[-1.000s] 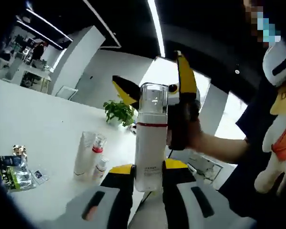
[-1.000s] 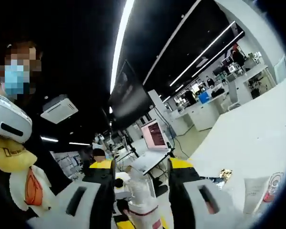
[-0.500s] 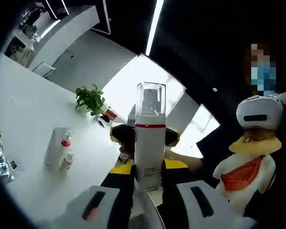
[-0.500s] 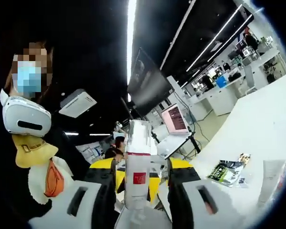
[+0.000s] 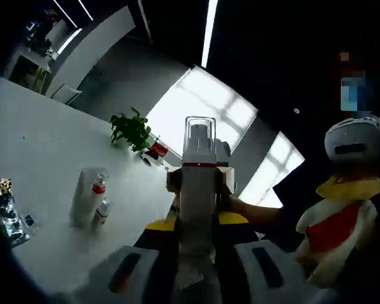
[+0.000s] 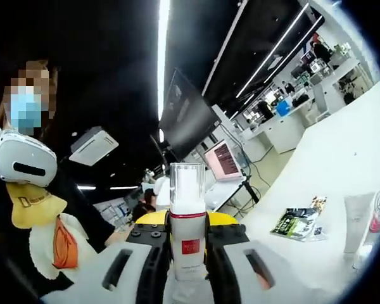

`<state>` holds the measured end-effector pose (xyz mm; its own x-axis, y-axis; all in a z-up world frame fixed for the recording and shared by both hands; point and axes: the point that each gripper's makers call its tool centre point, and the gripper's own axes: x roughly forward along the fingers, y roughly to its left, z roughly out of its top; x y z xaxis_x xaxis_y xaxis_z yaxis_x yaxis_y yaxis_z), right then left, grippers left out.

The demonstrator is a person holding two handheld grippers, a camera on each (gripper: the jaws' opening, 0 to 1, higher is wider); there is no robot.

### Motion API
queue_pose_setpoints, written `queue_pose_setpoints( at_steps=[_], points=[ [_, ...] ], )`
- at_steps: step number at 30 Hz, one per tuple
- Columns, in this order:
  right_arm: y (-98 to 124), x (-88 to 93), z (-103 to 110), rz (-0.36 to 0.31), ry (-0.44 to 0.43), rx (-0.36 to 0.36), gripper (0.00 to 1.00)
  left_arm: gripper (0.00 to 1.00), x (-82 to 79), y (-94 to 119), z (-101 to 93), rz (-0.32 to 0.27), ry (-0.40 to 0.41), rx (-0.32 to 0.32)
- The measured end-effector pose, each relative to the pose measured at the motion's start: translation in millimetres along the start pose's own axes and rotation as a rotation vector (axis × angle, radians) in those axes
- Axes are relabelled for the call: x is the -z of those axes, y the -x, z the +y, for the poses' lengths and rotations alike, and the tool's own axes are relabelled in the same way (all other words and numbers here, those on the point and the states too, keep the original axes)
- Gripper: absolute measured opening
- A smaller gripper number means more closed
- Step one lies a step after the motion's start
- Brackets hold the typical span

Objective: Arrange the skincare products in the storage area until every visible bottle or jar stands upright without overlapping.

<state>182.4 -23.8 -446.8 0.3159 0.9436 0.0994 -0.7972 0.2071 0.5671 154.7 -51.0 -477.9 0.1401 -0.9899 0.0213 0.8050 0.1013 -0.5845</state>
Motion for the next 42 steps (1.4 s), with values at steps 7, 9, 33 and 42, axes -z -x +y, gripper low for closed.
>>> queue_pose_setpoints(
  at_steps=[7, 9, 33, 42],
  points=[
    [12, -4.3, -59, -0.031, 0.057, 0.461, 0.20, 0.22, -7.7, 1, 49.9, -0.005, -0.230, -0.405],
    [18, -1.8, -70, -0.031, 0.112, 0.571, 0.20, 0.24, 2.0, 0, 59.3, 0.066, -0.316, -0.533],
    [43, 24.4, -30, 0.010, 0.385, 0.358, 0.22, 0.18, 39.5, -23, 34.9, 0.077, -0.297, -0.531],
    [66, 32.7, 18, 0.155, 0.358, -0.088, 0.23, 0.18, 49.3, -38, -12.2, 0.136, -0.409, -0.254]
  ],
)
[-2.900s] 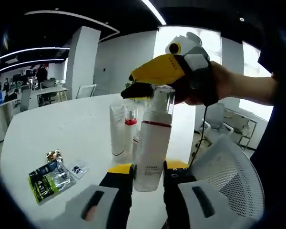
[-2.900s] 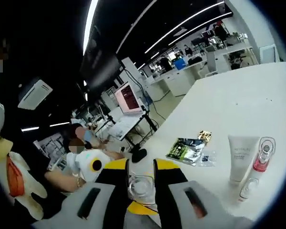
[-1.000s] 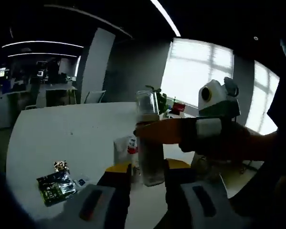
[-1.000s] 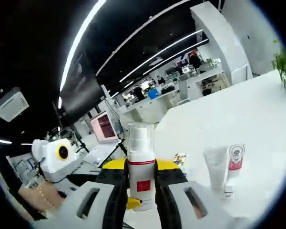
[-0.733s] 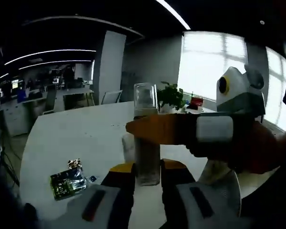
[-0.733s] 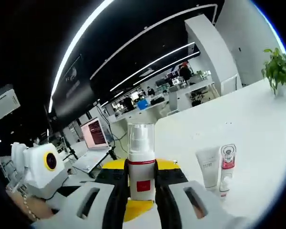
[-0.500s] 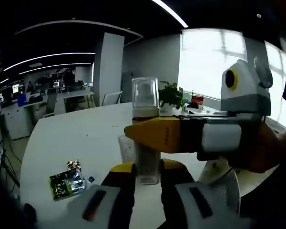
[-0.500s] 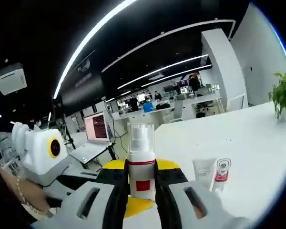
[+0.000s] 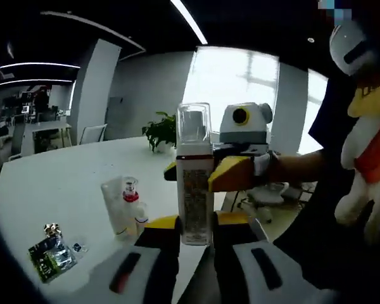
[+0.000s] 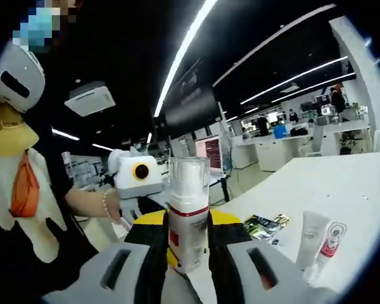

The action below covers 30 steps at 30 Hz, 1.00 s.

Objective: Arrange the skincare products in the storage area until every visible bottle or jar stands upright without overlapping.

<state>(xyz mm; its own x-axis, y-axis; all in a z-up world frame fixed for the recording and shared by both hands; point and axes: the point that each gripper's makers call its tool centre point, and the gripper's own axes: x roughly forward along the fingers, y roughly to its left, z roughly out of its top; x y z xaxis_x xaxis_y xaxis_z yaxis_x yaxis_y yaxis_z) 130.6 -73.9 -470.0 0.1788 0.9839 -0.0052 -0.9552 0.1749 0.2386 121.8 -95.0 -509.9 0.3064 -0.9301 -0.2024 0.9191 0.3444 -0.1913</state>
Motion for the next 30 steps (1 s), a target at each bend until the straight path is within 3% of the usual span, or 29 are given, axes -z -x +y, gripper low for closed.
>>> queue_pose_setpoints(
  at_steps=[2, 8, 13, 16, 19, 21, 24, 30],
  points=[
    [3, -2.1, 4, 0.003, -0.009, -0.035, 0.23, 0.19, -1.3, 0, -2.0, 0.003, -0.017, 0.011],
    [5, -8.9, 16, 0.002, -0.013, -0.108, 0.22, 0.19, -8.7, -4, -18.0, 0.004, -0.020, 0.169],
    [0, -13.7, 20, -0.013, 0.006, -0.091, 0.20, 0.19, -13.0, 1, -15.0, -0.003, -0.017, 0.239],
    [-5, -14.8, 8, -0.026, 0.025, -0.001, 0.19, 0.19, -13.7, 3, -4.2, -0.009, -0.001, 0.222],
    [-11, -10.3, 2, 0.004, 0.107, 0.055, 0.19, 0.21, -8.2, 1, 5.6, 0.023, -0.035, 0.159],
    [-16, -4.4, -1, 0.027, 0.127, 0.083, 0.19, 0.23, 2.6, 0, 16.3, 0.078, -0.042, 0.102],
    [-22, 7.0, -5, 0.074, 0.151, 0.104, 0.19, 0.24, 12.4, 0, 20.7, 0.099, -0.094, 0.077],
    [-30, 26.5, -3, 0.113, 0.202, 0.094, 0.20, 0.22, 30.2, 3, 19.6, 0.143, -0.152, 0.096]
  ],
)
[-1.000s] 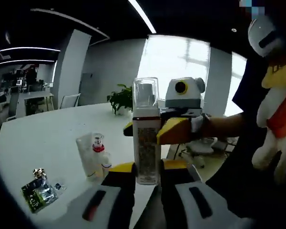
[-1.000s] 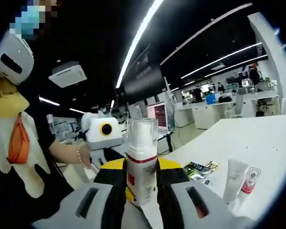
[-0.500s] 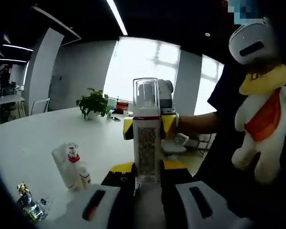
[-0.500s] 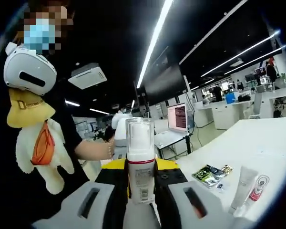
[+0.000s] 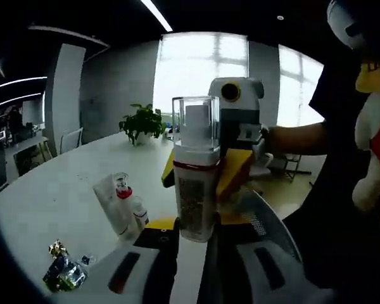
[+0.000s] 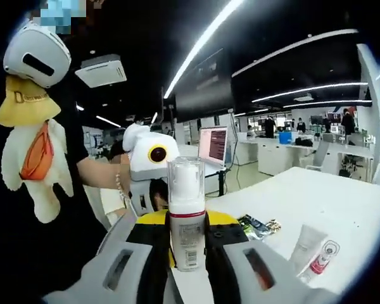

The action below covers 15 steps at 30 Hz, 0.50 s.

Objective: Arrange the skincare products in the storage area until every visible bottle or jar stands upright without overlapping.

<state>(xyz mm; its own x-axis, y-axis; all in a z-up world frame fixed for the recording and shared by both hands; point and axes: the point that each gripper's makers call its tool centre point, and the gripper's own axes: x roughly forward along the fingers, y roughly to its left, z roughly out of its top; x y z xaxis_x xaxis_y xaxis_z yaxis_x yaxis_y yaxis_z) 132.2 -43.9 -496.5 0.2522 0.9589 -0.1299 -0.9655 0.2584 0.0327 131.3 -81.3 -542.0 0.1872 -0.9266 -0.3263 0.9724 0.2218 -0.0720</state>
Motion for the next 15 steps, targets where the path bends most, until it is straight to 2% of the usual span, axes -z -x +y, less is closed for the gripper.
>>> queue_pose_setpoints(
  at_steps=[3, 6, 10, 15],
  points=[
    [-1, 11.2, 3, 0.035, 0.014, -0.032, 0.20, 0.22, 9.3, -4, -4.2, 0.040, -0.010, 0.027],
    [1, 16.7, 0, 0.042, 0.014, -0.043, 0.20, 0.22, 13.8, -8, -3.2, 0.060, -0.023, 0.041],
    [7, 33.3, -14, 0.064, 0.009, -0.045, 0.20, 0.21, 21.1, -23, 1.6, 0.087, -0.022, 0.043],
    [11, 58.4, -32, 0.113, -0.013, -0.047, 0.21, 0.20, 44.0, -44, 21.6, 0.130, -0.039, 0.018]
  ],
)
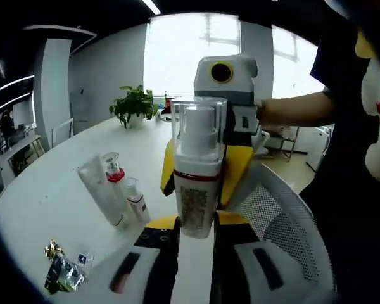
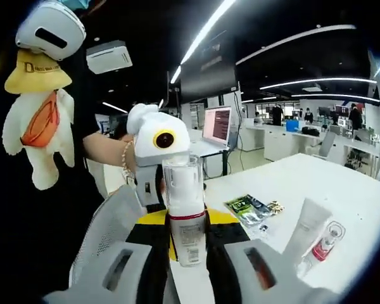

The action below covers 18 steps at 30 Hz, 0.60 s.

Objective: Arrange the skincare products in the storage area until every visible bottle or jar stands upright without overlapping.

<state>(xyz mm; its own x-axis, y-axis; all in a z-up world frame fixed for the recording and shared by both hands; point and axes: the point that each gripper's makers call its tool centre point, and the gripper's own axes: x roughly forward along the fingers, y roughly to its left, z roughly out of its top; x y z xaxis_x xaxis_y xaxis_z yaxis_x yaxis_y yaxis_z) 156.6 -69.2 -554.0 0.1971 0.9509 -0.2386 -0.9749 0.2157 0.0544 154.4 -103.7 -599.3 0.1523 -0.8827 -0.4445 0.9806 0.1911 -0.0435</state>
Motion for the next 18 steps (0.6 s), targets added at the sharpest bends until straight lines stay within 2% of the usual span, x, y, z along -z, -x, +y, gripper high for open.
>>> queue_pose_setpoints(
  at_steps=[2, 7, 9, 12, 14, 18],
  points=[
    [1, 8.6, -4, 0.027, -0.030, -0.008, 0.21, 0.20, 6.1, -10, 5.2, 0.010, 0.006, 0.004],
    [1, 34.3, -24, 0.081, -0.042, -0.009, 0.21, 0.20, 21.3, -26, 19.2, 0.014, 0.031, -0.003],
    [1, 44.4, -28, 0.102, -0.054, -0.015, 0.21, 0.20, 29.7, -35, 22.5, 0.022, 0.044, -0.001],
    [-2, 65.1, -38, 0.137, -0.057, -0.003, 0.21, 0.20, 48.7, -48, 33.5, 0.050, 0.069, -0.034],
    [-5, 78.1, -41, 0.164, -0.052, -0.010, 0.21, 0.20, 60.8, -56, 37.3, 0.073, 0.040, -0.038],
    [-10, 96.3, -46, 0.197, -0.045, -0.013, 0.21, 0.20, 74.2, -66, 41.9, 0.096, 0.027, -0.049]
  ],
)
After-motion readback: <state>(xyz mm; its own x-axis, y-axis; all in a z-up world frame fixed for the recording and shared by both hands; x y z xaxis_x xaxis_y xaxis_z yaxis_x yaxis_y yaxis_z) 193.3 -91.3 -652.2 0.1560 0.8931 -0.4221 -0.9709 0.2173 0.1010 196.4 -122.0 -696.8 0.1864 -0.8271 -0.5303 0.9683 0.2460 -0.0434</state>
